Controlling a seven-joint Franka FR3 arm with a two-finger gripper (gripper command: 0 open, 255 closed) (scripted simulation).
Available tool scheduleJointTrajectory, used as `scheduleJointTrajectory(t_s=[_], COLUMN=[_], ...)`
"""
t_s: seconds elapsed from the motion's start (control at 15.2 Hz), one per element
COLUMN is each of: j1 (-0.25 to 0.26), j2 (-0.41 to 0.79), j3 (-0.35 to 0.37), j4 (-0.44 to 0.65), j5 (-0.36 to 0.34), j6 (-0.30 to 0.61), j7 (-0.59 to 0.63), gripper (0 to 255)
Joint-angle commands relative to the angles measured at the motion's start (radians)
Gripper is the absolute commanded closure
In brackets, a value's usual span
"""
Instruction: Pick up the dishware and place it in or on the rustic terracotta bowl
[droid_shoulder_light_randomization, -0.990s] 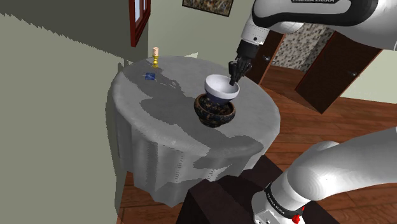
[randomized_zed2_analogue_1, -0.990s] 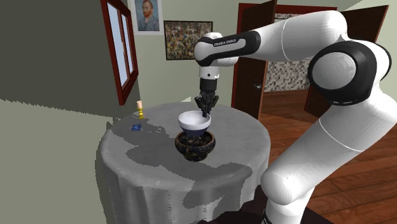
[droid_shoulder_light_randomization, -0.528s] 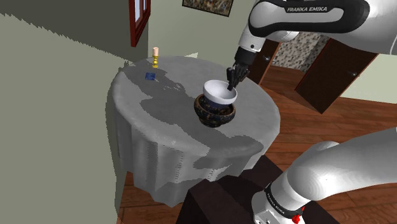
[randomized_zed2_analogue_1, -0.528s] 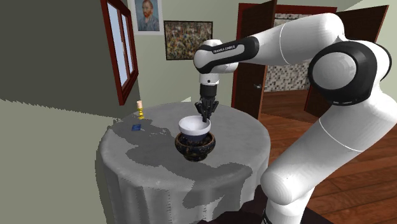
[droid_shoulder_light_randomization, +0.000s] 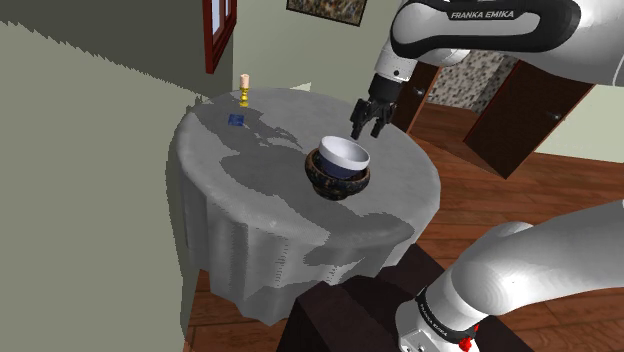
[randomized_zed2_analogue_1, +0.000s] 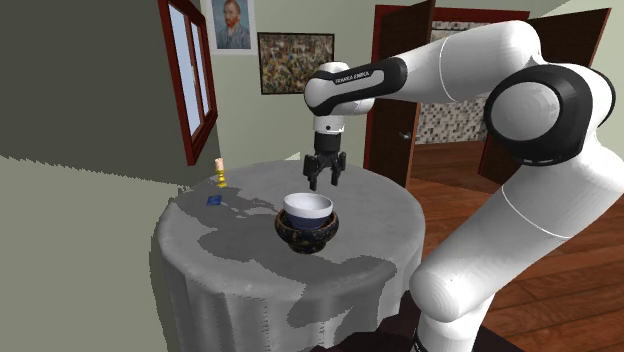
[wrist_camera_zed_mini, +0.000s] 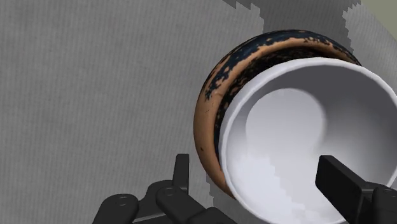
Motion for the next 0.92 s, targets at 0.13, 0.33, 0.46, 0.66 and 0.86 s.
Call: scheduleJointTrajectory(t_s=[0.13, 0.33, 0.46, 0.66, 0.86], j1=[-0.001, -0.003, -0.003, -0.003, -0.003], j2=[0.001, 0.010, 0.010, 0.010, 0.010], j3=[-0.002, -0.008, -0.008, -0.008, -0.008], j4=[0.034, 0.135, 0.135, 0.135, 0.135], j5=[-0.002, -0.005, -0.005, -0.005, -0.005], j6=[-0.034, -0.126, -0.126, -0.126, -0.126], j7=[0.001, 0.001, 0.001, 0.001, 0.001], gripper=[0, 0, 0, 0, 0])
